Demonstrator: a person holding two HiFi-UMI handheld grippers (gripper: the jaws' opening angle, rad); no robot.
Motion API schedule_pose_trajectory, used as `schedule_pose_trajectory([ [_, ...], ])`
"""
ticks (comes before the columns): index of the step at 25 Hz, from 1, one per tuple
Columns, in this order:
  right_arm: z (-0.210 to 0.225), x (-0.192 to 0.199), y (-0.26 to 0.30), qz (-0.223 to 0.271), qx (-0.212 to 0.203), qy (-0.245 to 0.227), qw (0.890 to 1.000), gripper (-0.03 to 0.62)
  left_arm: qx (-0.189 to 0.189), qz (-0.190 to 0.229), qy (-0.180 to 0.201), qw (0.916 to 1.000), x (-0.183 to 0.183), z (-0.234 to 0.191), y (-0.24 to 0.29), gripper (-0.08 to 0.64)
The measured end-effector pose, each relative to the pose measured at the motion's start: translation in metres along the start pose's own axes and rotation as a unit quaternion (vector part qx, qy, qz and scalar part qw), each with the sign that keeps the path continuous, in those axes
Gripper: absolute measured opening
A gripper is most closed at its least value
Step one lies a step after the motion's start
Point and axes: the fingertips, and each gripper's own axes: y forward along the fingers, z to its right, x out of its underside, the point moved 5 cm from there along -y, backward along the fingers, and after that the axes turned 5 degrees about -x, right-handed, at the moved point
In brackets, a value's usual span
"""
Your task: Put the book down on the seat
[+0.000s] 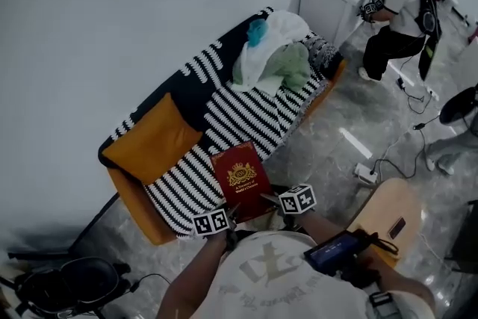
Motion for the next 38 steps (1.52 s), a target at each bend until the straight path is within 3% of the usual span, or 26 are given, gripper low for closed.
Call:
schedule_pose_trajectory([
  [11,0.036,-0.013,-0.044,0.020,-0.004,0.012,1.000,0.236,0.002,0.000,-0.003,1.0000,-0.004,0.050,0.027,0.259],
  [18,0.043,-0.021,-0.033,0.013,-0.002,0.023,1.000,0.236,-0.003,-0.007,-0.012,0.9999,-0.015,0.042,0.034,0.259],
  [28,0.077,-0.060,-0.017,0.002,0.018,0.046,0.999,0.236,0.013,-0.025,-0.016,0.9995,-0.061,0.039,0.073,0.261],
  [38,0.091,-0.121,0.031,-0.018,0.024,0.026,0.999,0.236,0.016,-0.010,-0.039,0.9991,-0.123,0.010,0.091,0.261],
])
